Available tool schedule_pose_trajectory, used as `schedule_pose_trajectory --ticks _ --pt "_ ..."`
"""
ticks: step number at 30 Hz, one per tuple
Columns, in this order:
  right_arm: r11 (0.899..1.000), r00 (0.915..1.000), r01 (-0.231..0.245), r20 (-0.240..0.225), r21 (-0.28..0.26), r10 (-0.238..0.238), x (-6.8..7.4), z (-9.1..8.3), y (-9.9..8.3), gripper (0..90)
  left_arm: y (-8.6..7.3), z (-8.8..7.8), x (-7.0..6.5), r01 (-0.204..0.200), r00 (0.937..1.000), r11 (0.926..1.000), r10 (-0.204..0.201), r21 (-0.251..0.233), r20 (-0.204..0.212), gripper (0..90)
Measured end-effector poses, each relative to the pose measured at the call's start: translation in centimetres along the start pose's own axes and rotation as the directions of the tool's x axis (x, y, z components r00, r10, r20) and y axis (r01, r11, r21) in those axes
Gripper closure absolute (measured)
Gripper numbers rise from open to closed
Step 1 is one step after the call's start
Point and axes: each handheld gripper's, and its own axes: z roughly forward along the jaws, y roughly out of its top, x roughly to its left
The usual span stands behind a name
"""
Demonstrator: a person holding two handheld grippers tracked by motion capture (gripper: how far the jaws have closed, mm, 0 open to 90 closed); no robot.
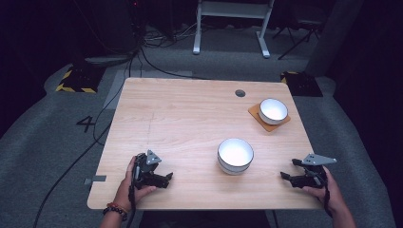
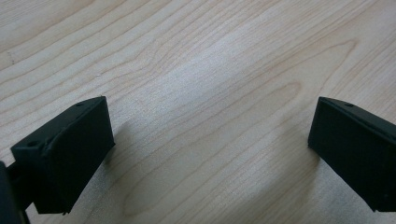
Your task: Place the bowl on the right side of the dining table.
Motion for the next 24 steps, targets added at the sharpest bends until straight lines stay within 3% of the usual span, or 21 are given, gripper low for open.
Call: schedule_pose_trajectory --ticks 24 --pt "1.0 1.0 0.0 -0.008 -0.005 0.0 0.1 -0.11 -0.16 18.0 0.0 0.01 0.02 -0.004 1.0 1.0 0.004 0.001 0.002 0.2"
